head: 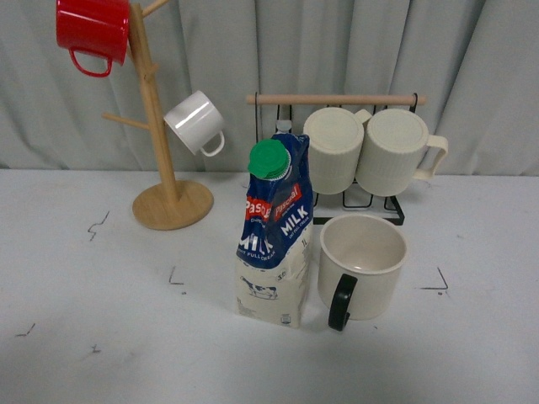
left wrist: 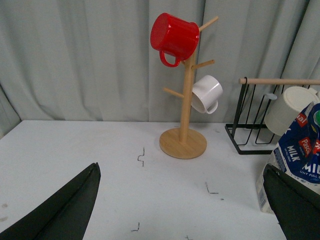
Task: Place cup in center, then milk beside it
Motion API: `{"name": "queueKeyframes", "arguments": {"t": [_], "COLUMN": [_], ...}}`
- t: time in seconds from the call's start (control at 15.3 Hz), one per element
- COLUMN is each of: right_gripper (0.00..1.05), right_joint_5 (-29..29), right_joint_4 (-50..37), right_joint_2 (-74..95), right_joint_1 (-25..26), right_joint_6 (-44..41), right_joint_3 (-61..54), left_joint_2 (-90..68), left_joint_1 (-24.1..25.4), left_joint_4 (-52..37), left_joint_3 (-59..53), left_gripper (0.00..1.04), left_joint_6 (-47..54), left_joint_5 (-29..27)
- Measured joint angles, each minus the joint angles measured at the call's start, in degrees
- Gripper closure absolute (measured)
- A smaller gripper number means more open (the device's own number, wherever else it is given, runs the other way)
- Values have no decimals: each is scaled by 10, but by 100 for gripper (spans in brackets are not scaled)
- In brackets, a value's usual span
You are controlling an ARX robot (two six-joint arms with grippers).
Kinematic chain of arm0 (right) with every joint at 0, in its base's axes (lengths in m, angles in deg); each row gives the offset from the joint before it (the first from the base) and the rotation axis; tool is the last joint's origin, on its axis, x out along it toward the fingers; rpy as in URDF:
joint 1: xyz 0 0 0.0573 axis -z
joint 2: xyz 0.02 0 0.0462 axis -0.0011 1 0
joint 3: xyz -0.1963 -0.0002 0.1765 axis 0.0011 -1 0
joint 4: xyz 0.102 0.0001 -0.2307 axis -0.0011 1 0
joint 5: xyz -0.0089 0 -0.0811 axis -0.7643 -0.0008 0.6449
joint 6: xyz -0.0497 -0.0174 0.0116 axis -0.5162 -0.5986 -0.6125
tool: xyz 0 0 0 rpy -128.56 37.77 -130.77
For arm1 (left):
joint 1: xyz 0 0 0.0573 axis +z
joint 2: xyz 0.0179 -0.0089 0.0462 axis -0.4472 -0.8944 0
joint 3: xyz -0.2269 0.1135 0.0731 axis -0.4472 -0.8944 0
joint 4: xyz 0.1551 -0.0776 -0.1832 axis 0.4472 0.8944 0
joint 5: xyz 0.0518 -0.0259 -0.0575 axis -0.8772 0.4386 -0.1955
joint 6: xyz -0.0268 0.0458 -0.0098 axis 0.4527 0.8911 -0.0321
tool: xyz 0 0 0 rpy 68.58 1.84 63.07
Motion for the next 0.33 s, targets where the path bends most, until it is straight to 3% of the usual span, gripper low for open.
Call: {"name": "queueKeyframes", "arguments": {"t": [0.33], "right_gripper": [6], "right_joint_5": [0], "right_joint_4": [0], "right_joint_2": [0], "right_joint_1": [0], "right_joint_6": [0], "right_joint_3": [0], "left_joint_2": [0], "left_joint_1": [0], "left_joint_4": [0], "left_joint_3": [0], "left_gripper": [7], "left_joint_6": [0], "left_joint_5": [0]}}
